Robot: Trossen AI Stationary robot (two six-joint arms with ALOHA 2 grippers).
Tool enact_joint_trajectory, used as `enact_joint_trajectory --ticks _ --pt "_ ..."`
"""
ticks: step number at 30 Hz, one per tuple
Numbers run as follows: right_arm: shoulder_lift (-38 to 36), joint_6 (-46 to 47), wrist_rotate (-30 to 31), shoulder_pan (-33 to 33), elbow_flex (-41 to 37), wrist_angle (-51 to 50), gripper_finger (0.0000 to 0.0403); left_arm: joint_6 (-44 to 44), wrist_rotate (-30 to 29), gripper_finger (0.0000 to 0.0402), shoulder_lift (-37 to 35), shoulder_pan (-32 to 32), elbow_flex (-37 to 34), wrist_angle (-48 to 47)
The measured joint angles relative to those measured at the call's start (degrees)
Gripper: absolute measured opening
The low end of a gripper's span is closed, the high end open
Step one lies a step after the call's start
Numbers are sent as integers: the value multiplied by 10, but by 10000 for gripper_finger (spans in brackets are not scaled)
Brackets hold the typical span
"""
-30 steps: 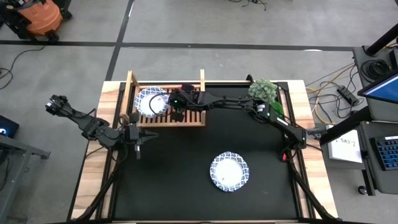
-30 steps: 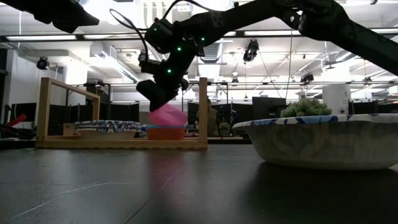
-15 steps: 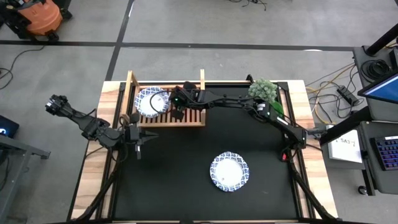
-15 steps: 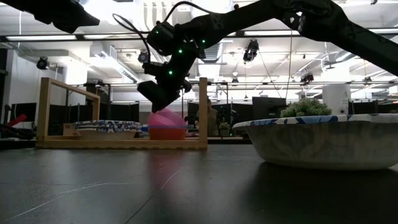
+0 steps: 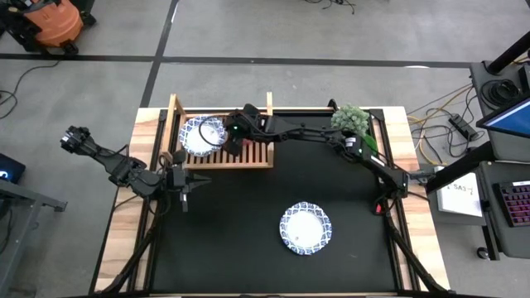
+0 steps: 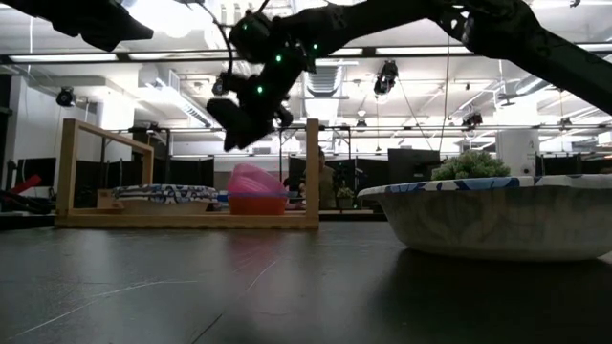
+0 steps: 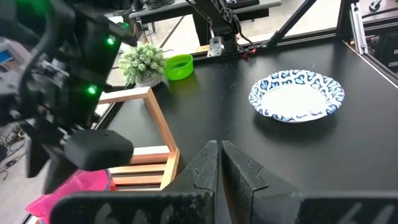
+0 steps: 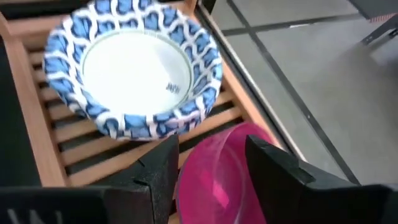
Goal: Place and stack plates onto a shelf
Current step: Stack the pink bowl on top of the blue bowl
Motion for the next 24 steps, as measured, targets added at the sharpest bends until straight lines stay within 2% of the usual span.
enact_joint_trajectory --ticks 4,11,18,24 --pt "0 0 0 -2 3 20 140 0 0 1 0 0 0 0" --pt "13 20 0 -17 -11 30 21 0 0 1 0 0 0 -1" --pt "33 28 -3 -16 -16 23 13 0 0 1 0 0 0 -2" --pt "11 27 0 -10 -16 30 13 0 0 1 0 0 0 -2"
